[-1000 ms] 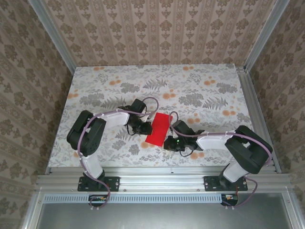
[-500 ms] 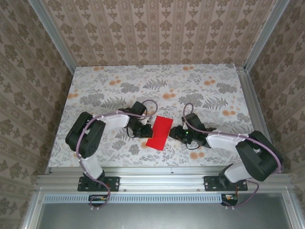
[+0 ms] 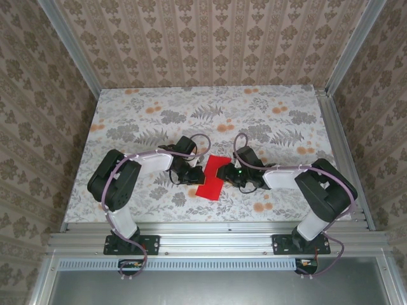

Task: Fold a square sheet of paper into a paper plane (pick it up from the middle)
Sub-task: Fold the triangle a second time at the center of the table.

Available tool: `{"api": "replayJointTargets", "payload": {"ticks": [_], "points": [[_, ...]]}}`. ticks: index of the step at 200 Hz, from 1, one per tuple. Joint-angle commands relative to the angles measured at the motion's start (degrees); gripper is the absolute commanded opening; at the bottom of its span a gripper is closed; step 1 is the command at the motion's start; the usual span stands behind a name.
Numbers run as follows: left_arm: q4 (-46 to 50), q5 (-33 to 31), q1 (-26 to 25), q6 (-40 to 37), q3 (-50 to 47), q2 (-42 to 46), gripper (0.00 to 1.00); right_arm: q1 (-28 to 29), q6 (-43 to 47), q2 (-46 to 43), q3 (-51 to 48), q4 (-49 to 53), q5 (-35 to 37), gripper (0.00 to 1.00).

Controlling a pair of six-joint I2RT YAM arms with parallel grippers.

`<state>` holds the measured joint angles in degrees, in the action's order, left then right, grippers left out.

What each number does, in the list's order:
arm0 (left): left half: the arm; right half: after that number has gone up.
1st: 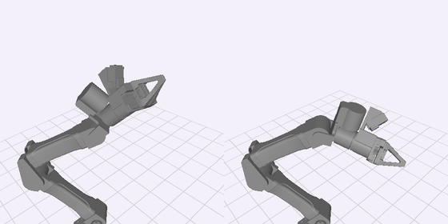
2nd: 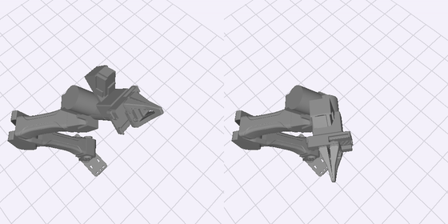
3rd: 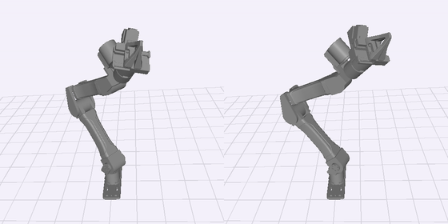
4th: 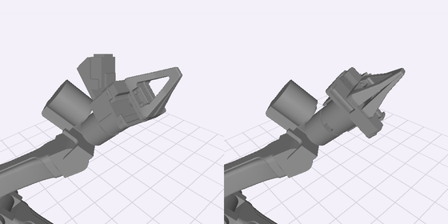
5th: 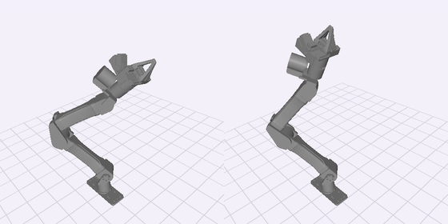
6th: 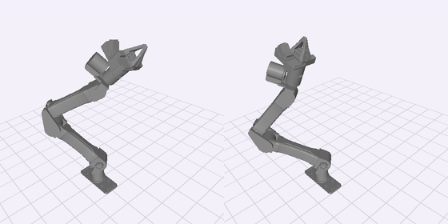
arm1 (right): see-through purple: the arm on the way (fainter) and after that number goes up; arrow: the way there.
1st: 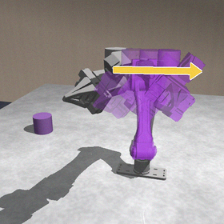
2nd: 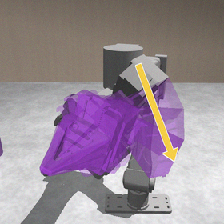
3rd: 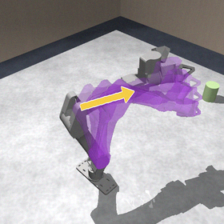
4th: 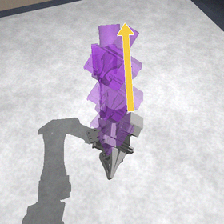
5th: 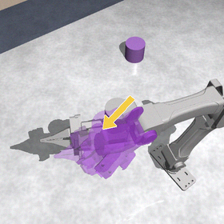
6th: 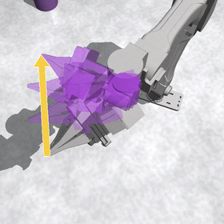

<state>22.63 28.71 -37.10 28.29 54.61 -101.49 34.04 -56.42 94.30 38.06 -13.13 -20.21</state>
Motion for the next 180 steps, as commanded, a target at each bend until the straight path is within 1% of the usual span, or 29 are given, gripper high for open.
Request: {"api": "replayJointTargets", "payload": {"ticks": [1, 45, 75, 94, 120, 160, 180], "points": [[1.3, -0.4, -0.3, 0.4, -1.3, 0.9, 0.15, 0.8, -0.8, 1.4, 2.1, 0.1, -1.0, 0.46], [1.0, -0.5, -0.3, 0.4, -1.5, 0.9, 0.15, 1.8, -3.2, -0.3, 0.6, -4.8, -2.1, 0.45], [-0.2, 0.7, 0.1, 1.4, -1.9, 1.5, 0.15, 3.1, -3.5, 0.0, -0.7, -5.2, -1.6, 0.42], [-0.4, 1.4, 0.2, 2.0, -1.5, 2.3, 0.16, 3.5, -3.8, 0.6, -1.4, -6.3, -1.3, 0.37], [1.0, 1.7, 0.2, 2.2, -0.5, 4.7, 0.18, 3.5, -3.9, 0.6, -1.9, -8.1, -1.4, 0.27], [3.9, 1.4, 1.2, 1.7, 0.8, 8.5, 0.26, 3.0, -2.4, -2.8, -1.8, -8.1, -1.0, 0.15], [5.8, 0.8, 1.7, 0.9, 1.5, 10.3, 0.36, 2.6, -2.4, -3.8, -1.6, -8.4, -2.0, 0.11]]}}
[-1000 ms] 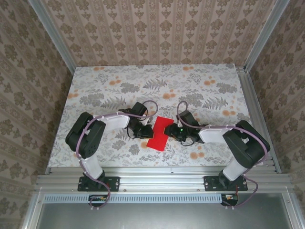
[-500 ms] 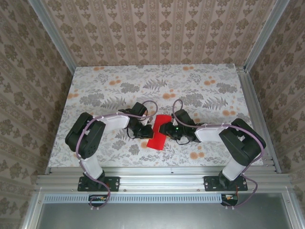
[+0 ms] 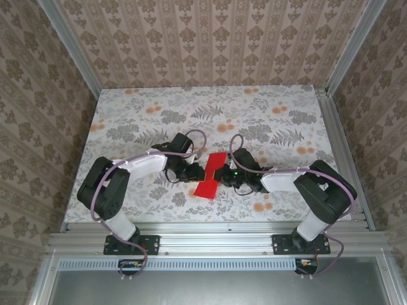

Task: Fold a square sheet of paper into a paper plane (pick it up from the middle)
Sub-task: Fold the triangle a second time at the center of the table.

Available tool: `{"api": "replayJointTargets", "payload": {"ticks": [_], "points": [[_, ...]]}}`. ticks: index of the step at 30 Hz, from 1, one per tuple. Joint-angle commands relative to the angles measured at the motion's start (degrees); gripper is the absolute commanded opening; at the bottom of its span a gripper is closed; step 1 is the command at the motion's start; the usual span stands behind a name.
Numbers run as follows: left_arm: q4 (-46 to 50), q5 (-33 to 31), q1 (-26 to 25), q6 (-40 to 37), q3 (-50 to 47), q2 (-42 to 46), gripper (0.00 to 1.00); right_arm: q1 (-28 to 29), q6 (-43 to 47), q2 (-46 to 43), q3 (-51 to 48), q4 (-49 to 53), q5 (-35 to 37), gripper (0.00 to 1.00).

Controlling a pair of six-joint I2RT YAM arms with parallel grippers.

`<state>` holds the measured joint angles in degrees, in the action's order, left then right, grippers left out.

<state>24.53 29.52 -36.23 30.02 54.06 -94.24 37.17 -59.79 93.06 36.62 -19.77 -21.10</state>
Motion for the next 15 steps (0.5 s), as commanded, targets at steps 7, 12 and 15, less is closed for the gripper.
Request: {"api": "replayJointTargets", "payload": {"ticks": [7, 12, 15], "points": [[7.2, -1.5, 2.9, -1.1, 2.5, 9.5, 0.56, -1.9, 0.2, -6.5, -0.4, -1.6, -2.7, 0.06], [6.3, 0.1, 4.5, 1.4, 1.4, 15.6, 0.6, -3.6, -1.6, -10.2, -0.7, -3.3, -4.6, 0.06], [4.6, 1.9, 5.4, 3.5, 0.1, 17.9, 0.61, -4.9, -2.9, -12.2, -0.6, -4.5, -6.1, 0.05]]}}
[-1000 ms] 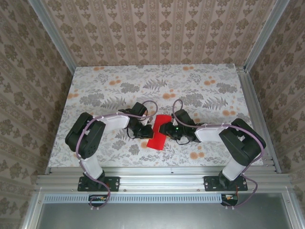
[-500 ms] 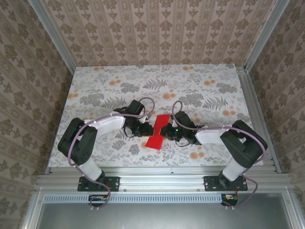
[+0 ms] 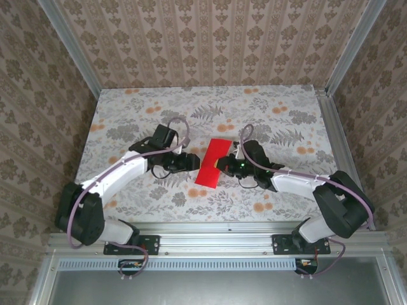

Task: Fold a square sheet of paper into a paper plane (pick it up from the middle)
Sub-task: Fold the triangle a second time at the center of the table.

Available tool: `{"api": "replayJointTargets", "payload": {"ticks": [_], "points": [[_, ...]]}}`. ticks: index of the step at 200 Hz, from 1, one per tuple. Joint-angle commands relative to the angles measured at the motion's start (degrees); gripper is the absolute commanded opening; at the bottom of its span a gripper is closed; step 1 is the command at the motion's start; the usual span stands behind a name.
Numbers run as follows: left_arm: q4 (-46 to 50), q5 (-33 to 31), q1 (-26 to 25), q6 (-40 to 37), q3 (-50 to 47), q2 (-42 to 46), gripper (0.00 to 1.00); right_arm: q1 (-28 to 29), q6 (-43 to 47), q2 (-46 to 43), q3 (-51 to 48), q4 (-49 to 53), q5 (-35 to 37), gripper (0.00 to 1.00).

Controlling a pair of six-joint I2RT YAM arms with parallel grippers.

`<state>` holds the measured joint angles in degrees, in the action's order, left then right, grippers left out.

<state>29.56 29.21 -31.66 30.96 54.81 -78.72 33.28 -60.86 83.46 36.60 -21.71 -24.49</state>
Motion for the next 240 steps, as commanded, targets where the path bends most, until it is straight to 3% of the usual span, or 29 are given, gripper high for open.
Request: {"api": "replayJointTargets", "payload": {"ticks": [1, 64, 164, 240], "points": [[-1.4, 3.1, 1.1, 3.5, -1.2, 3.2, 0.61, -1.4, -2.1, -3.3, -0.4, -2.7, -3.3, 0.05], [-10.4, 7.3, 1.6, 13.1, -5.4, 8.4, 0.63, -4.6, -5.7, -6.0, -0.3, -7.0, -6.9, 0.03], [-15.2, 12.6, 1.5, 17.3, -6.2, 8.4, 0.58, -5.3, -9.2, -5.6, -0.2, -12.2, -8.5, 0.03], [-13.9, 12.6, 1.5, 16.6, -6.1, 8.7, 0.27, -5.9, -8.5, -5.1, -0.3, -12.2, -9.9, 0.03]]}}
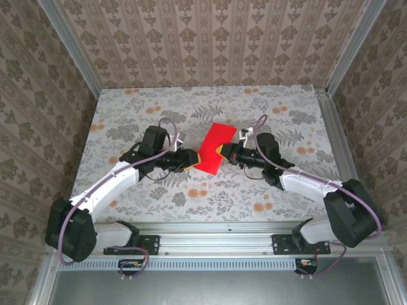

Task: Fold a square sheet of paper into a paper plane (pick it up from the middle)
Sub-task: Fold the triangle a second time at the center of the table.

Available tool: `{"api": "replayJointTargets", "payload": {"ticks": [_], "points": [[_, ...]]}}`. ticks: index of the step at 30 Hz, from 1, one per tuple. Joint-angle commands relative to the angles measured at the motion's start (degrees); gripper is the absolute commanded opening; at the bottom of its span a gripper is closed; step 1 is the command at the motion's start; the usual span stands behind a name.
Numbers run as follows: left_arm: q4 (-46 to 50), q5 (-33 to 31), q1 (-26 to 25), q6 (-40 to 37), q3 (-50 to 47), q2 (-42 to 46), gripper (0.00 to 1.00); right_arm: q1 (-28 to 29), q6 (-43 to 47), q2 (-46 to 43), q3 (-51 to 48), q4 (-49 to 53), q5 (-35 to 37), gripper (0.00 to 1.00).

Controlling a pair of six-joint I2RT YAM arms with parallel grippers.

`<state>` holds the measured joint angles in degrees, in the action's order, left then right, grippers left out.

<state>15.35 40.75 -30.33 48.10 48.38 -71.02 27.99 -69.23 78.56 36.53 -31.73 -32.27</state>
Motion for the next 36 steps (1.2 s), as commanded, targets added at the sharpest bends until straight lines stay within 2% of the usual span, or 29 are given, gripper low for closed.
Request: {"api": "replayJointTargets", "payload": {"ticks": [1, 8, 14, 25, 27, 36], "points": [[0.3, 1.0, 0.2, -0.5, 0.4, 1.0, 0.26, -0.6, -0.2, -0.2, -0.2, -2.2, -2.2, 0.03], [1.5, 0.4, 0.2, -1.1, 0.3, 1.1, 0.12, -0.6, 2.2, 2.8, 1.5, -0.6, -5.1, 0.03], [2.9, -0.9, -0.2, -1.6, 0.4, 1.3, 0.04, -0.5, 3.3, 7.4, 3.1, -1.7, -7.8, 0.03], [-1.0, -3.5, -1.7, 0.3, -2.7, -3.3, 0.04, -0.7, 8.3, 17.9, 7.7, 0.0, -13.7, 0.04], [-1.2, -6.0, -2.0, 0.3, -2.3, -4.5, 0.04, -0.8, 9.4, 19.5, 8.1, 0.6, -13.9, 0.05], [-6.2, -7.4, -2.9, 3.5, -2.0, -12.3, 0.04, -0.8, 17.8, 22.8, 10.2, 9.7, -12.1, 0.04]]}}
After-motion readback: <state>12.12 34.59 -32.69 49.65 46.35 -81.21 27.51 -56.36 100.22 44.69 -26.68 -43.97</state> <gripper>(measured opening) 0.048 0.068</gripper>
